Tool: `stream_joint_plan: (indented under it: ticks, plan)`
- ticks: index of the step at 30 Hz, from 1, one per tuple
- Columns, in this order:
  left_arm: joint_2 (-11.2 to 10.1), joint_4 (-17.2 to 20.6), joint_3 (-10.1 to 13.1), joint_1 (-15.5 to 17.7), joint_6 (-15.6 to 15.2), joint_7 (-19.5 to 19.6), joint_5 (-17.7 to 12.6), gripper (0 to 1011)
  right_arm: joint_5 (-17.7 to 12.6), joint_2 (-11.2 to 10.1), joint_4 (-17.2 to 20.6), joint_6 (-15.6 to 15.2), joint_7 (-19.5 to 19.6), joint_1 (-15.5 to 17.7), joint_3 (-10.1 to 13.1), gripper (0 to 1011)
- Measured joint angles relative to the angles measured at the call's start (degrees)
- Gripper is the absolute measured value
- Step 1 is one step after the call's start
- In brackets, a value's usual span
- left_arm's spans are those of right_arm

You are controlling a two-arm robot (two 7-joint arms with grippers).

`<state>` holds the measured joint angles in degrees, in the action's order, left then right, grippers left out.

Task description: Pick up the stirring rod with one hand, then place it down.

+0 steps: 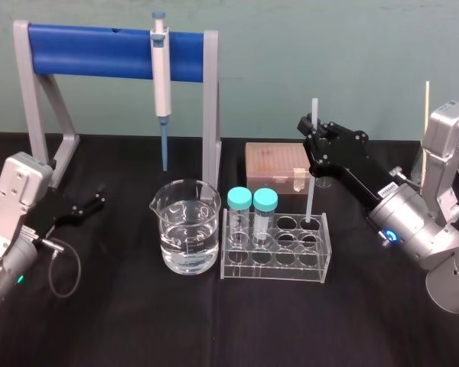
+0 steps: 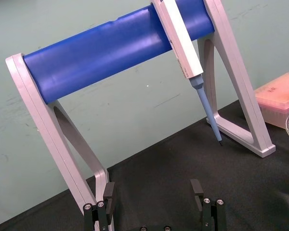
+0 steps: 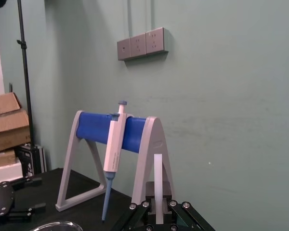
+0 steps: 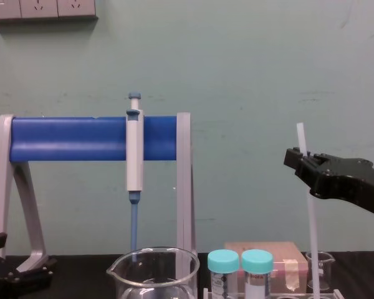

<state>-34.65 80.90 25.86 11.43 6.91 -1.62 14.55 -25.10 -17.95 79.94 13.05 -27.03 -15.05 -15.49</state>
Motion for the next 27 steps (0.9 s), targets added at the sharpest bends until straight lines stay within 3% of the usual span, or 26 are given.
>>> stream_joint_plan:
  ticks: [27]
  plan:
    - [0.00, 0.00, 0.00, 0.00, 0.00, 0.00, 0.00, 1000, 1.89, 1.33, -4.58, -0.72, 1.31, -0.53, -0.63, 72]
